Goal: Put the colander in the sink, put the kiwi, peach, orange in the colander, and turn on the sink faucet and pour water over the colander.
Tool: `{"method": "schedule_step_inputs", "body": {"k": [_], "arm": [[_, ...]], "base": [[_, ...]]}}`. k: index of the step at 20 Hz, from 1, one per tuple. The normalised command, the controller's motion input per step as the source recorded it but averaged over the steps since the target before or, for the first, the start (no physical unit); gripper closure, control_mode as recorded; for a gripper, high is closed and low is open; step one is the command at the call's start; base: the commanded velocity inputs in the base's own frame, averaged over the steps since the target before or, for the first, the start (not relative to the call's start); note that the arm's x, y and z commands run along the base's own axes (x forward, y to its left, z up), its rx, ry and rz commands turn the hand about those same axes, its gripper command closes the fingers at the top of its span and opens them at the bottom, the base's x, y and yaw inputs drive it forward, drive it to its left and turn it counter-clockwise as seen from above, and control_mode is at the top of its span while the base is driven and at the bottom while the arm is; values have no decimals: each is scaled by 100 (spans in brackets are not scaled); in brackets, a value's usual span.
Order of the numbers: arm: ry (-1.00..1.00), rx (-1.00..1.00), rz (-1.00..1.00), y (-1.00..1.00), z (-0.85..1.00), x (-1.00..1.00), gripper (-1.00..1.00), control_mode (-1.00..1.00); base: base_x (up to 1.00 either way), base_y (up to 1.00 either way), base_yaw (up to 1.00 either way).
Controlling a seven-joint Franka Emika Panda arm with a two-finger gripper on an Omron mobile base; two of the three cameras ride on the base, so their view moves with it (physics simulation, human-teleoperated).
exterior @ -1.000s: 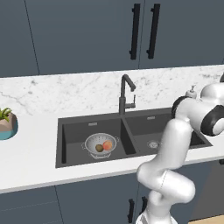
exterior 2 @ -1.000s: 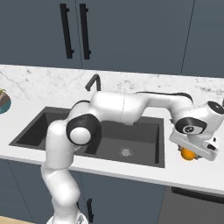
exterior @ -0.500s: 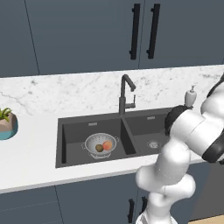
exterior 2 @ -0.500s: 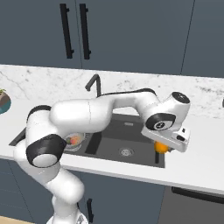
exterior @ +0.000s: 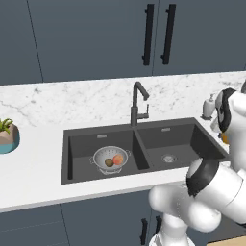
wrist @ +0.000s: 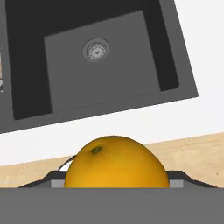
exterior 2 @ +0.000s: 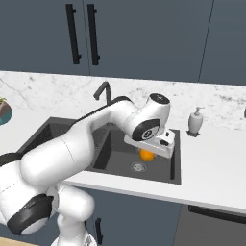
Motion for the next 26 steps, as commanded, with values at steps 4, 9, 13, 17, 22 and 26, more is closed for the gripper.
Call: {"method": "schedule_step_inputs", "body": {"k": [4,9,13,17,22,26], "arm": [[0,0,1,100,10,4,100,-100],[0,-1,0,100,4,5,100,-100],[0,-6,0,100,0,29,100,-100],[0,-8,0,100,0,46,100,-100],[0,-10,0,100,0,52,100,-100],[0,-8,0,97,-3,57,100,-100]], "base": [[0,0,0],[0,0,0],[0,0,0],[0,0,0],[0,0,0],[0,0,0]]}}
